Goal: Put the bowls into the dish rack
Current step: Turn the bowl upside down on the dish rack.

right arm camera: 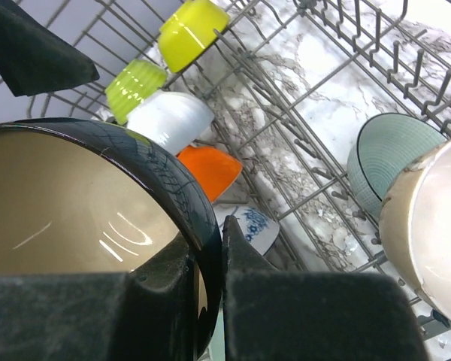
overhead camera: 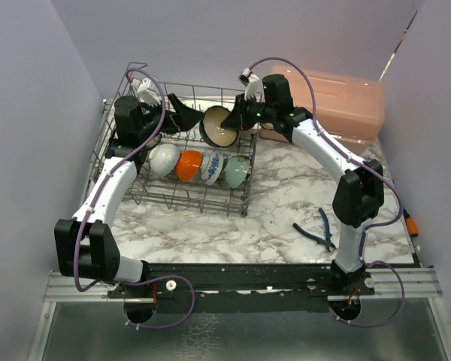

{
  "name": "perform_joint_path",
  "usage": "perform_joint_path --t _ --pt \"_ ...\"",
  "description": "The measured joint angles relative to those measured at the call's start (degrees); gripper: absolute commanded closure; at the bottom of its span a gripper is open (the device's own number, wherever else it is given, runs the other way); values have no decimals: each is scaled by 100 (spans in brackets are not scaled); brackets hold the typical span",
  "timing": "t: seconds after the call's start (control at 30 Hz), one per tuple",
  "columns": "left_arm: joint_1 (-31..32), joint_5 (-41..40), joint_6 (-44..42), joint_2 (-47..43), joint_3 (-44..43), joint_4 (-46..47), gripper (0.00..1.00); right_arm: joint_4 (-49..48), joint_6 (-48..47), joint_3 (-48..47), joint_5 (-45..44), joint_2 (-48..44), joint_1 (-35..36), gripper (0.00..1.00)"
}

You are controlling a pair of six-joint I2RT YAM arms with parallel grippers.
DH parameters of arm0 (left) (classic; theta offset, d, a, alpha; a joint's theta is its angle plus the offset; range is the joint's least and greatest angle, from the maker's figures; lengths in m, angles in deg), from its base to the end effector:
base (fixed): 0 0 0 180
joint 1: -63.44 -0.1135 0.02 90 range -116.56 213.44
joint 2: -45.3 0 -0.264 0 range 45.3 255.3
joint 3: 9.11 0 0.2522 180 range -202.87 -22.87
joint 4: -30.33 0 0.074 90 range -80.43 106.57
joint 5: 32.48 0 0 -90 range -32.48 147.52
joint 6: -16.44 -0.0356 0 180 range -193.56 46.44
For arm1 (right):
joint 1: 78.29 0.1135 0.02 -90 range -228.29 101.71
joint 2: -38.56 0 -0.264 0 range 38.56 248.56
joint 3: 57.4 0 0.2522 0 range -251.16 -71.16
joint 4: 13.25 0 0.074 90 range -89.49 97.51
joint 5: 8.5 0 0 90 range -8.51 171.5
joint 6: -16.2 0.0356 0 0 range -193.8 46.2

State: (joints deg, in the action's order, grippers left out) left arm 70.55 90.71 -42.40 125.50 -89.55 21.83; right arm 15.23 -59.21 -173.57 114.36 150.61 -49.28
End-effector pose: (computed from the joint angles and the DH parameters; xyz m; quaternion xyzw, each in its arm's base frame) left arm 0.3250 -0.0602 0.3598 0.0318 0.7477 -0.4096 0.5216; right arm 0.3976 0.2426 0.3335 -0.2533 0.7804 0.4138 0.3944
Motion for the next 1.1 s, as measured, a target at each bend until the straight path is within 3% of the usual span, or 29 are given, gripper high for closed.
perform_joint_path --t 0.17,0.37,0.43,0.57,0.6,0.63,0.7,0.93,1.03,1.1 --pt "15 520 551 -35 76 188 1 -61 -4 -7 184 -85 -13 100" --pt "479 914 850 -24 387 11 3 -321 103 -7 306 -85 -9 100" --pt "503 990 953 20 391 0 16 -389 125 -7 354 -87 -9 100" --pt "520 1058 1141 109 398 155 80 -437 94 -4 323 -87 -9 97" --pt "540 1021 1161 109 420 229 95 -444 68 0 321 -87 -17 93" --pt "549 1003 1215 120 466 382 100 -455 48 0 308 -87 -26 89" --pt "549 970 1250 125 553 566 100 -481 35 0 286 -87 -24 76" --pt "487 874 1185 391 608 1082 100 -597 289 -151 306 -63 -17 15" --pt "348 732 990 627 533 1054 100 -651 299 -398 146 28 -9 2" --pt "195 525 756 835 404 857 100 -669 302 -527 -50 98 -9 0"
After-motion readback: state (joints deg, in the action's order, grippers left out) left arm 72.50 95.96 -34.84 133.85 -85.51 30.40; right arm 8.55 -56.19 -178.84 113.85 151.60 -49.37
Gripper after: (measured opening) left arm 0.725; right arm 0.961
